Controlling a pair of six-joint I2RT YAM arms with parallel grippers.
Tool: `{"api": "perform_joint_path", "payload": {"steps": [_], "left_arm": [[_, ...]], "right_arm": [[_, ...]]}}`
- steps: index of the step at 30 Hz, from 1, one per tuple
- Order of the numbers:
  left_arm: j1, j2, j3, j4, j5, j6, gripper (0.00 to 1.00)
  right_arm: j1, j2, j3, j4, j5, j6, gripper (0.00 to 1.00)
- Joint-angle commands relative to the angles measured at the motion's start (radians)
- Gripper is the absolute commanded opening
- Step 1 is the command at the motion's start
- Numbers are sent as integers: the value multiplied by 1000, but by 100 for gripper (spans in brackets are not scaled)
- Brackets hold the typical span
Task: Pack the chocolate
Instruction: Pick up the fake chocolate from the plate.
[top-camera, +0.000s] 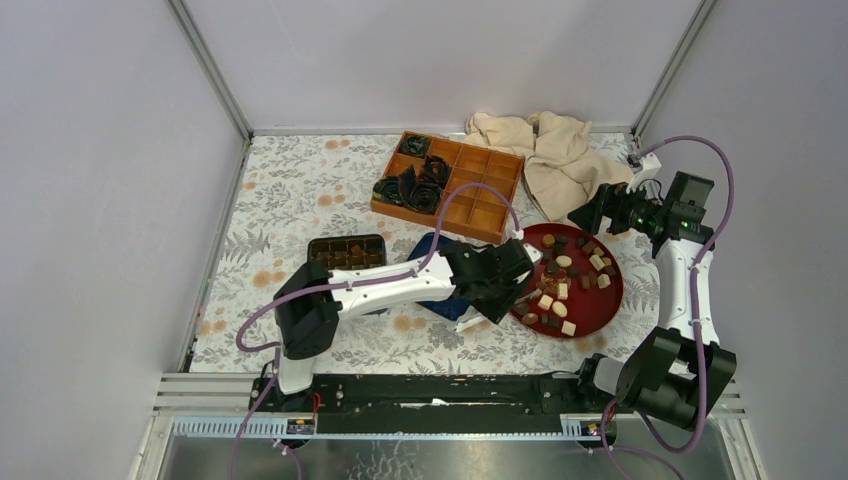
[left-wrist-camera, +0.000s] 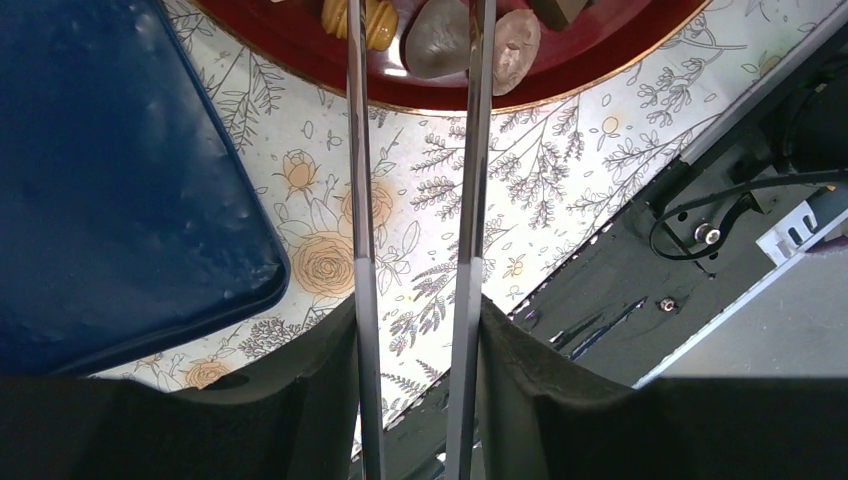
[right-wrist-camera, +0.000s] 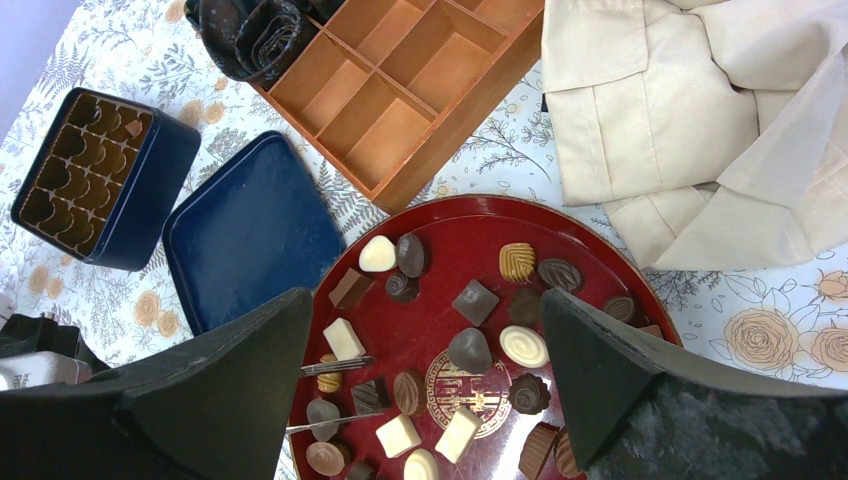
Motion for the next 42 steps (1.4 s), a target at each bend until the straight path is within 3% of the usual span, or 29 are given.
{"api": "perform_joint_path", "payload": {"steps": [1,34,38,42], "left_arm": [[-8,-18,35,-15,-49,-19,47],[-21,61,57,-40,2,-30,46],[-21,68,66,-42,-1,-34,36],[-20,65,74,-41,-1,-40,7]], "right_arm": [[-1,-1,14,-2,-23,-16,92],[-2,1,15,-5,-26,-18,92],[-2,1,15,-6,-26,-20,93],[-2,1,15,-6,-25,-19,92]]}}
